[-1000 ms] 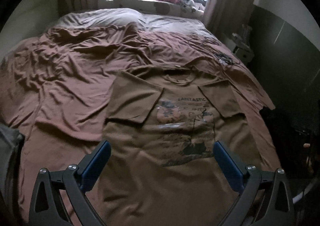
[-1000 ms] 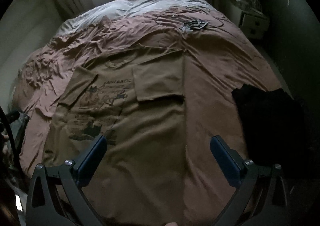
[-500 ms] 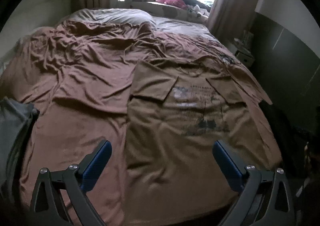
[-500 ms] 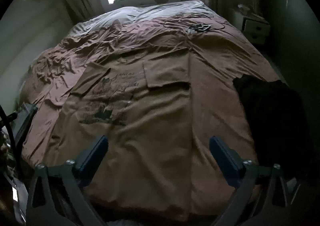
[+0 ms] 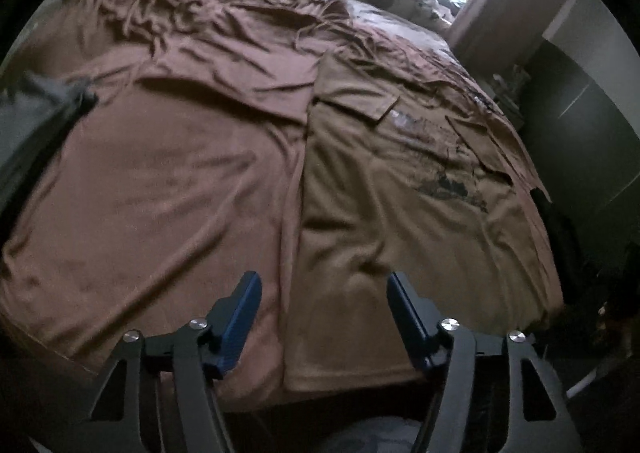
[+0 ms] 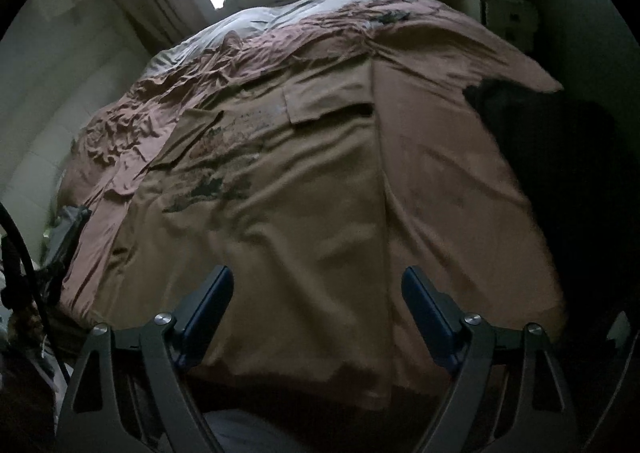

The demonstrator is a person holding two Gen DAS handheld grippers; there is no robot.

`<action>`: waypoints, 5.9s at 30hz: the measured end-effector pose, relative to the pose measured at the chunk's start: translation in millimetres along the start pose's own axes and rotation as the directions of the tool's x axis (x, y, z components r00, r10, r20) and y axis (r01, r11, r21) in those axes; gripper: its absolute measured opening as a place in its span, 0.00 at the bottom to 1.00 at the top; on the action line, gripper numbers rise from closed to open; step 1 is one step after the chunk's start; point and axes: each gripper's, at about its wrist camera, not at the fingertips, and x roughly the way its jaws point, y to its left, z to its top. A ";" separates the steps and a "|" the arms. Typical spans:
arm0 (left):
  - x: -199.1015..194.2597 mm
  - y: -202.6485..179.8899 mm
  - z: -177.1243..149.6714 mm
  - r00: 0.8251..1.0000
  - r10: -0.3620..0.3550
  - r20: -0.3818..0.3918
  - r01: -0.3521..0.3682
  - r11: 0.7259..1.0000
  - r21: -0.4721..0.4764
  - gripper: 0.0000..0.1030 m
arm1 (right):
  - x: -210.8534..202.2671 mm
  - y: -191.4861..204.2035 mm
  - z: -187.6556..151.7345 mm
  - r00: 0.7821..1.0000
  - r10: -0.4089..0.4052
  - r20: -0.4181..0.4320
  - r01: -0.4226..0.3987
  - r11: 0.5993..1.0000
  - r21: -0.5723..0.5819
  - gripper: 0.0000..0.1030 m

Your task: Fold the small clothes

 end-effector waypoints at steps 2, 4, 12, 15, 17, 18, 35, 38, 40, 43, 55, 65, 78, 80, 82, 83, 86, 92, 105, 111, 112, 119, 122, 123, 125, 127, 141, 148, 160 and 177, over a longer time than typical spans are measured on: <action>5.2 4.2 -10.5 1.000 -0.010 -0.010 0.010 1.000 -0.015 0.62 | 2.1 -8.2 -9.0 1.000 0.018 0.006 -0.018 1.000 0.025 0.81; 10.9 8.2 -19.9 0.999 -0.032 -0.022 0.031 0.999 -0.033 0.61 | 5.7 -16.1 -18.4 0.999 0.033 0.008 -0.033 0.998 0.044 0.78; 30.0 22.4 -47.0 0.995 -0.088 -0.053 0.083 0.993 -0.087 0.55 | 19.0 -43.4 -47.9 0.996 0.089 0.012 -0.090 0.990 0.111 0.62; 37.8 26.2 -52.5 0.992 -0.104 -0.074 0.096 0.990 -0.107 0.55 | 22.3 -52.0 -56.5 0.995 0.099 0.033 -0.103 0.986 0.130 0.62; 44.7 29.0 -54.9 0.991 -0.094 -0.097 0.084 0.991 -0.107 0.54 | 27.5 -56.2 -64.7 0.995 0.093 0.030 -0.096 0.984 0.147 0.62; 47.5 31.8 -56.1 0.989 -0.104 -0.102 0.092 0.989 -0.119 0.54 | 29.3 -59.5 -68.3 0.996 0.089 0.029 -0.093 0.983 0.158 0.62; 48.6 58.9 -67.9 0.947 -0.308 -0.089 0.260 0.902 -0.345 0.39 | 37.9 -107.0 -130.2 0.956 0.273 0.104 -0.292 0.890 0.350 0.62; 51.2 64.0 -69.7 0.946 -0.317 -0.073 0.271 0.891 -0.363 0.35 | 39.6 -112.1 -142.3 0.947 0.300 0.118 -0.322 0.864 0.386 0.62; 51.5 65.9 -71.5 0.945 -0.320 -0.069 0.274 0.889 -0.368 0.34 | 44.1 -115.8 -149.9 0.937 0.325 0.129 -0.349 0.842 0.412 0.62; 50.3 66.3 -72.6 0.945 -0.322 -0.062 0.278 0.887 -0.370 0.34 | 52.8 -119.5 -158.4 0.925 0.354 0.138 -0.377 0.813 0.443 0.62; 43.9 73.0 -83.5 0.938 -0.345 -0.020 0.311 0.867 -0.388 0.34 | 52.7 -120.1 -158.5 0.898 0.401 0.182 -0.440 0.799 0.409 0.39; 37.7 64.7 -88.9 0.921 -0.389 0.004 0.358 0.845 -0.398 0.34 | 57.8 -116.3 -154.0 0.899 0.394 0.192 -0.438 0.805 0.401 0.39; 47.9 67.1 -80.9 0.943 -0.333 0.019 0.311 0.856 -0.413 0.32 | 56.9 -83.6 -126.4 0.954 0.262 0.148 -0.300 0.869 0.395 0.27; 48.6 68.4 -82.8 0.946 -0.323 0.015 0.300 0.859 -0.415 0.23 | 57.3 -78.9 -123.6 0.962 0.238 0.133 -0.271 0.873 0.405 0.14; 49.9 71.2 -84.3 0.951 -0.309 0.010 0.283 0.859 -0.427 0.09 | 57.8 -75.2 -120.6 0.967 0.223 0.124 -0.254 0.875 0.412 0.08; 50.9 73.4 -85.6 0.952 -0.306 0.009 0.280 0.856 -0.434 0.07 | 56.7 -75.1 -119.3 0.968 0.217 0.126 -0.251 0.875 0.413 0.06; 50.0 73.0 -85.9 0.954 -0.300 0.013 0.275 0.856 -0.437 0.06 | 49.8 -74.7 -118.7 0.960 0.224 0.169 -0.277 0.850 0.448 0.04; 34.8 71.4 -83.3 0.935 -0.346 0.076 0.344 0.834 -0.431 0.05 | 36.8 -59.6 -112.5 0.967 0.175 0.184 -0.240 0.866 0.438 0.04; 1.6 71.5 -83.1 0.905 -0.393 0.166 0.424 0.792 -0.439 0.04 | -17.2 -39.0 -110.8 0.948 0.178 0.265 -0.280 0.862 0.423 0.02; -19.6 62.3 -80.7 0.890 -0.414 0.191 0.455 0.788 -0.415 0.04 | -43.2 -37.5 -122.4 0.936 0.156 0.317 -0.285 0.863 0.418 0.02; -22.3 61.8 -80.3 0.889 -0.414 0.195 0.457 0.788 -0.412 0.04 | -47.5 -36.1 -123.9 0.933 0.152 0.326 -0.286 0.864 0.414 0.02; -43.0 57.4 -88.6 0.878 -0.422 0.224 0.478 0.780 -0.403 0.04 | -59.3 -30.0 -124.9 0.929 0.170 0.329 -0.296 0.876 0.382 0.02; -56.1 55.7 -95.8 0.867 -0.430 0.251 0.498 0.769 -0.401 0.04 | -65.8 -32.1 -129.3 0.923 0.173 0.345 -0.307 0.870 0.386 0.02; -59.3 55.8 -98.2 0.865 -0.432 0.256 0.502 0.765 -0.404 0.04 | -67.3 -33.2 -129.9 0.918 0.177 0.355 -0.316 0.866 0.387 0.02; -69.5 54.7 -103.1 0.861 -0.433 0.267 0.508 0.762 -0.403 0.04 | -71.8 -34.0 -131.3 0.913 0.176 0.367 -0.322 0.865 0.385 0.02; -79.2 54.3 -106.1 0.860 -0.427 0.280 0.509 0.762 -0.401 0.04 | -77.4 -36.1 -132.3 0.908 0.183 0.377 -0.333 0.862 0.382 0.02; -129.5 43.0 -139.1 0.848 -0.414 0.330 0.520 0.769 -0.373 0.04 | -96.4 -39.7 -147.8 0.886 0.209 0.414 -0.359 0.874 0.326 0.02; -131.0 51.8 -147.8 0.844 -0.421 0.332 0.529 0.753 -0.390 0.04 | -95.5 -43.6 -141.1 0.883 0.206 0.422 -0.358 0.876 0.322 0.02; -136.1 41.4 -94.4 0.828 -0.424 0.368 0.550 0.741 -0.384 0.04 | -76.5 -48.9 -97.2 0.887 0.201 0.416 -0.355 0.873 0.335 0.02; -89.8 21.2 13.8 0.820 -0.420 0.390 0.559 0.732 -0.388 0.04 | -17.1 -57.3 -9.2 0.908 0.197 0.369 -0.338 0.864 0.372 0.02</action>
